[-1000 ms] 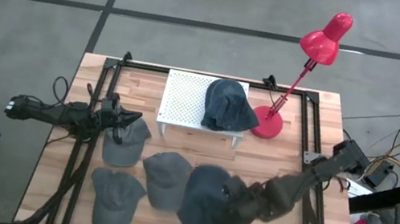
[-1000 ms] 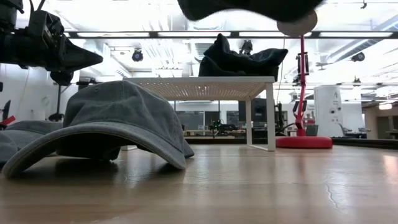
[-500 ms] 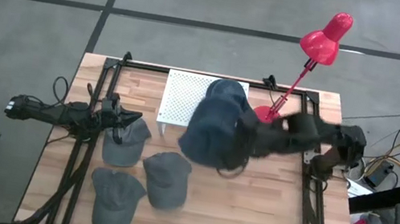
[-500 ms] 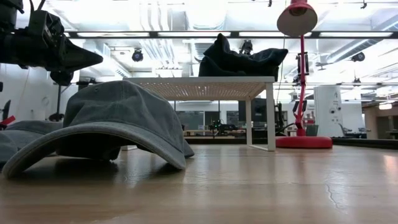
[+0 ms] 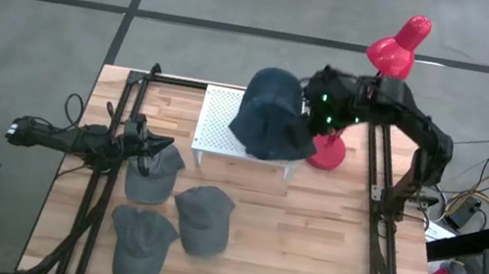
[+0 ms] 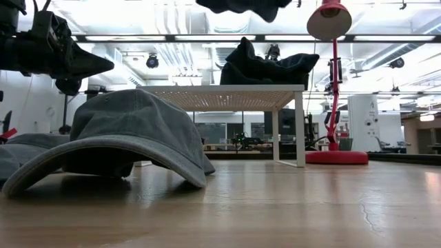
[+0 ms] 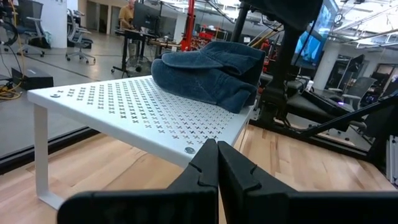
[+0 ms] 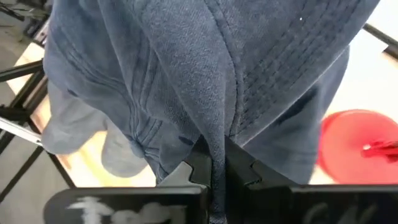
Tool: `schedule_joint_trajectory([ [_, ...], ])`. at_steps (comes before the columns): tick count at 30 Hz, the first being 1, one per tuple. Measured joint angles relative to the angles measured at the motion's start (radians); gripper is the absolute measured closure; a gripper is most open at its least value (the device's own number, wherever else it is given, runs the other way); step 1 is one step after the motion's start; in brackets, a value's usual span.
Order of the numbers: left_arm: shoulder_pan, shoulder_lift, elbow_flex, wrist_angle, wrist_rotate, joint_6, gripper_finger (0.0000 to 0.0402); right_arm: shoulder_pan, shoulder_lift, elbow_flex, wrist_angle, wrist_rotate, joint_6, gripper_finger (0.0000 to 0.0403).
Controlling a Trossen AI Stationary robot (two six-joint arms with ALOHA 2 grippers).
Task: Pick & Place hat
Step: Stack the blue cap on the other blue cap on the shelf
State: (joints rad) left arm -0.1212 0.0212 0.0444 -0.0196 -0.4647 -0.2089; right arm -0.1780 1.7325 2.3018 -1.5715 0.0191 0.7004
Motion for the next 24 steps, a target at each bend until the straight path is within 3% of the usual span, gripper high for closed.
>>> schedule_joint_trajectory([
  [11, 0.000, 0.000, 0.000, 0.001, 0.000, -0.009, 0.0401, -0.180, -0.011, -0.114, 0.000, -0.103, -0.174, 0.0394],
  [24, 0.000, 0.000, 0.000, 0.001, 0.000, -0.008, 0.0401, -0.218, -0.046, -0.301, 0.001, -0.127, -0.198, 0.0394],
])
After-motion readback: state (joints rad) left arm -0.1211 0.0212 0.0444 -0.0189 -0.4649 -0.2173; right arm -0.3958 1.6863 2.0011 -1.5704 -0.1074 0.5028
